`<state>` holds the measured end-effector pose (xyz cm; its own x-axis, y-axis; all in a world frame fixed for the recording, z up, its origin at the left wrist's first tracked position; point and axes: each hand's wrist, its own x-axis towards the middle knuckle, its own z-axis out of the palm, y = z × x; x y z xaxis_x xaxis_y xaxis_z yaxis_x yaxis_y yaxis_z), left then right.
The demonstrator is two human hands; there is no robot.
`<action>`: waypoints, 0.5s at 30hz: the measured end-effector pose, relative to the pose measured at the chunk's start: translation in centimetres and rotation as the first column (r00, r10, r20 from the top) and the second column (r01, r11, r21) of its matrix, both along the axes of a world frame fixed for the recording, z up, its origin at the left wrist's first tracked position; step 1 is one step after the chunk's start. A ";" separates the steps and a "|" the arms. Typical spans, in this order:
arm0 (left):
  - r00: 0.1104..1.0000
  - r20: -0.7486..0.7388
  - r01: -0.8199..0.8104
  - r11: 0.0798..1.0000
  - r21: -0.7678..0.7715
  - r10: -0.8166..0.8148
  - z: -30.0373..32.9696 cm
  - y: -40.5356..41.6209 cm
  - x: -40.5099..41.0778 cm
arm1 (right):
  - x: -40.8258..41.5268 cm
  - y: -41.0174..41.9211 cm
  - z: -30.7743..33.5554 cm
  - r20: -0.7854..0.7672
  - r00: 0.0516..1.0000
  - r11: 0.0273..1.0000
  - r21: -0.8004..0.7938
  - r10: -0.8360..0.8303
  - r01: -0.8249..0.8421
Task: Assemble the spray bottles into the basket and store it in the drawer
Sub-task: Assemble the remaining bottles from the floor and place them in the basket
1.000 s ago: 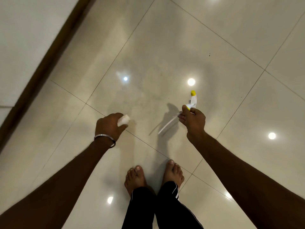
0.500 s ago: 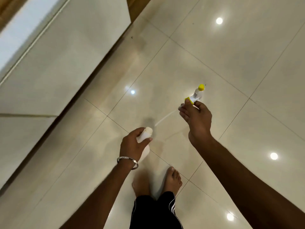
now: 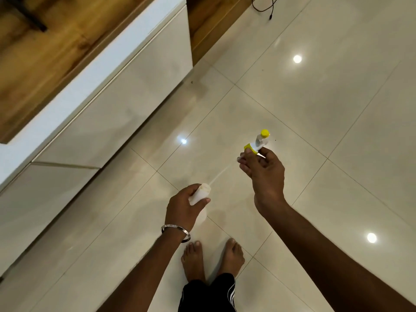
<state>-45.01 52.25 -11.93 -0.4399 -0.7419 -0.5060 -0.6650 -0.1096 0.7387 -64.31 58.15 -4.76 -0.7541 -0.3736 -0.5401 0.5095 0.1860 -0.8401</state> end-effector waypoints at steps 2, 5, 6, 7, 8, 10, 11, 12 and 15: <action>1.000 0.003 0.012 1.000 0.000 -0.012 0.2 0.2 0.1 | 0.3 -0.1 0.0 -0.014 1.000 1.000 0.006 0.017 -0.017; 1.000 -0.001 0.030 1.000 0.010 -0.030 0.1 0.7 0.0 | 1.1 -0.1 -0.3 -0.018 0.999 0.999 0.017 0.051 -0.051; 0.999 -0.004 0.033 0.999 0.015 -0.033 0.0 0.9 -0.1 | 1.5 0.0 -0.5 -0.013 0.998 0.998 0.026 0.065 -0.064; 0.999 -0.010 0.033 0.999 0.020 -0.032 0.0 1.1 -0.2 | 1.9 0.2 -0.8 -0.008 0.997 0.996 0.035 0.080 -0.080; 0.999 -0.017 0.028 0.999 0.025 -0.028 0.0 1.3 -0.3 | 2.4 0.4 -1.1 -0.005 0.995 0.994 0.045 0.100 -0.100; 0.999 -0.036 0.018 0.999 0.031 -0.017 0.1 1.5 -0.7 | 3.3 0.9 -1.6 -0.006 0.989 0.987 0.072 0.148 -0.147; 0.999 -0.045 0.017 0.999 0.033 -0.015 0.1 1.6 -0.8 | 3.8 1.3 -1.9 -0.010 0.985 0.981 0.093 0.174 -0.173; 0.998 -0.055 0.018 0.999 0.035 -0.016 0.2 1.7 -1.0 | 4.2 1.5 -2.2 -0.016 0.979 0.974 0.114 0.201 -0.198; 0.996 -0.086 0.028 0.999 0.029 -0.026 0.9 1.7 -1.5 | 5.3 2.3 -2.7 -0.009 0.967 0.958 0.137 0.255 -0.252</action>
